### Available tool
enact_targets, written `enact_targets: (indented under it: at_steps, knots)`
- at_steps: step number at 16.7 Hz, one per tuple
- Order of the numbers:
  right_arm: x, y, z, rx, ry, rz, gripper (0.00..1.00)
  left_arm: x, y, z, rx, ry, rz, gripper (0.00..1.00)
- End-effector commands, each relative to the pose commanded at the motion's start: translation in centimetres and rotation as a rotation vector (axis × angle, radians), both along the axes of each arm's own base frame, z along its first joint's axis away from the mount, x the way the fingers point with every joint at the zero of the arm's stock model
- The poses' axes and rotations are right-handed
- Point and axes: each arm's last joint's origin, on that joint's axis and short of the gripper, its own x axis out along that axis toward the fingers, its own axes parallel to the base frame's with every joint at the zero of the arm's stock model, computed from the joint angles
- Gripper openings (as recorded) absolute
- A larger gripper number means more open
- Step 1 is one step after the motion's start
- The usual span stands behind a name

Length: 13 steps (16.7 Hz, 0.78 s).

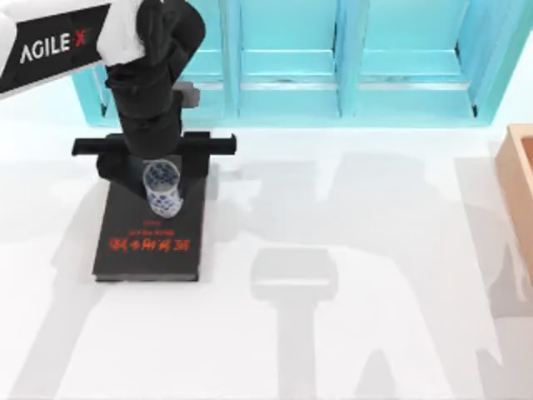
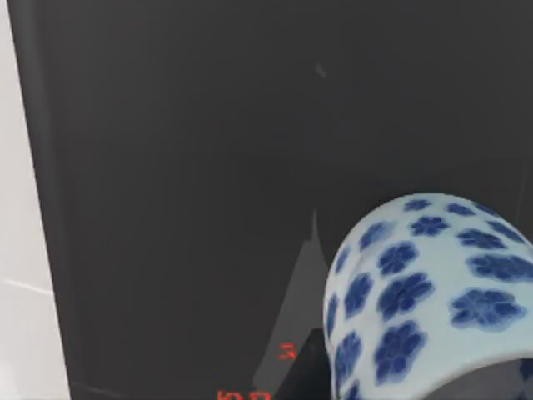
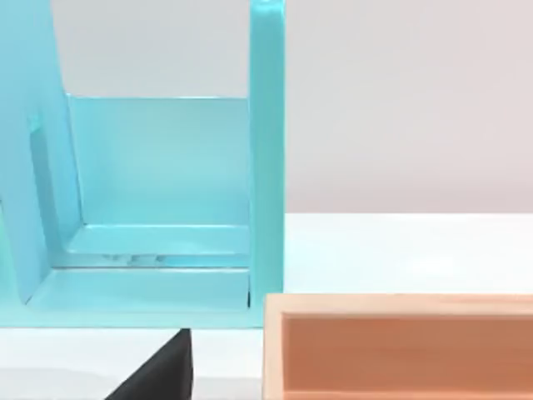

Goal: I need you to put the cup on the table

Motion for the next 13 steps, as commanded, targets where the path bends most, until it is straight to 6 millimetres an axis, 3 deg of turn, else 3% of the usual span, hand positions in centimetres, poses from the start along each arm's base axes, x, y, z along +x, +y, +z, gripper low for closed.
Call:
enact_targets:
  at_steps: [9,13]
  knots:
    - [0.0,0.0,0.0,0.000,0.000,0.000,1.00,0.0,0.0,0.2,0.001,-0.002,-0.001,0.00]
    - [0.0,0.0,0.0,0.000,0.000,0.000,1.00,0.1,0.0,2.8,0.003,0.001,-0.001,0.00]
